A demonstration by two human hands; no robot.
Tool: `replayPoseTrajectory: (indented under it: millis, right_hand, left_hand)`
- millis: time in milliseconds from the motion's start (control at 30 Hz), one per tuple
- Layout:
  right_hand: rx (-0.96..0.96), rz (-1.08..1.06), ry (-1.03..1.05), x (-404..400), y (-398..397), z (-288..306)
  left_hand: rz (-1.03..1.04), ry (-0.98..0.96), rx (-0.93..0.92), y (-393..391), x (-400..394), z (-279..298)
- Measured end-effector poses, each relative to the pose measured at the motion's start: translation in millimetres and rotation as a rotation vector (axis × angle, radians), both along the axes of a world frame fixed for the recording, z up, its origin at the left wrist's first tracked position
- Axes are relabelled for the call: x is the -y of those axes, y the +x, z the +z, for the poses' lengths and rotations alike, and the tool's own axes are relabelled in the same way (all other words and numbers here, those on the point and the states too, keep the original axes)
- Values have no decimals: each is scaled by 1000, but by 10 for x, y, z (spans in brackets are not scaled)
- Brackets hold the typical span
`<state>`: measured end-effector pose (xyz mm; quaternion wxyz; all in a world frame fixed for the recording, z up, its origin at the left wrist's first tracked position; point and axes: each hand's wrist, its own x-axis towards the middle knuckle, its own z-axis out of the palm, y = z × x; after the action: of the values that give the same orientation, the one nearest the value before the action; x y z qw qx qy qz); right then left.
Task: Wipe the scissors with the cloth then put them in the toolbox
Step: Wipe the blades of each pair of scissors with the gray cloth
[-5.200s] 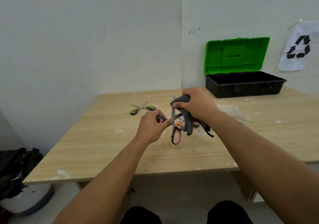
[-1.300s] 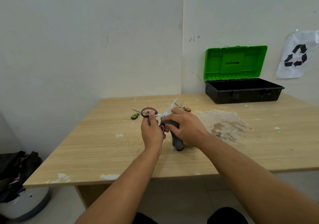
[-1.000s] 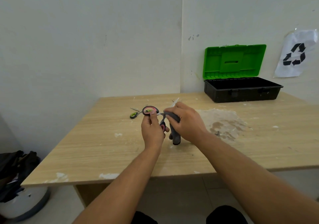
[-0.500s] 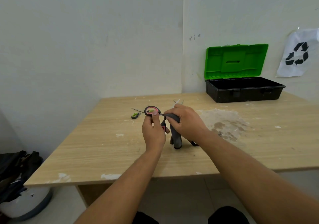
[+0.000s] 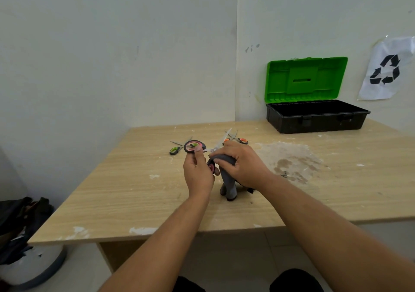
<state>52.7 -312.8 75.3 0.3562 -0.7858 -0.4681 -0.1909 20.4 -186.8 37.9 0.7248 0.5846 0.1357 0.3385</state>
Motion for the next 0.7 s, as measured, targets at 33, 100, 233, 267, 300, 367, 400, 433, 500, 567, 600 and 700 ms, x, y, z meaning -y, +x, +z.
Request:
replayPoseTrajectory:
  millis: [33,100,233,267,300,367,400,433,500,567,600,700]
  right_hand:
    - [-6,7,-8,3,11,-2]
    - [-13,0,-38,23,49,-9]
    - [-24,-56,43,69,95,-14]
    - [-23,-51,74,53,81,-10]
    - [-13,-35,89,30,60,-5]
    - [10,9,78,-16,27,-5]
    - [14,15,65,-31,26,-11]
    - [11,-4,63,-38,36,-22]
    - [-6,-104,124,-30,68,-53]
    - [12,-207,236,-20,76,-90]
    - [40,-242,289,-23,71,-105]
    - [113,-326,378,-61,35,-104]
  left_hand:
    - [-13,-25,3,-5,-1,9]
    - [-21,-82,-3,-14,-19,34]
    - [-36,-147,16,-29,-65,94]
    - [-41,-146,19,-31,-63,102]
    - [-46,-152,21,-33,-54,106]
    - [-62,-173,21,-31,-25,103]
    - [-69,-177,19,-28,-9,97]
    - [-70,-180,19,-31,3,87]
    - [-56,-181,13,-34,4,61]
    - [-43,-170,0,-43,-9,36]
    - [-41,-170,-2,-47,-14,25]
    - [-40,-189,-8,-38,22,24]
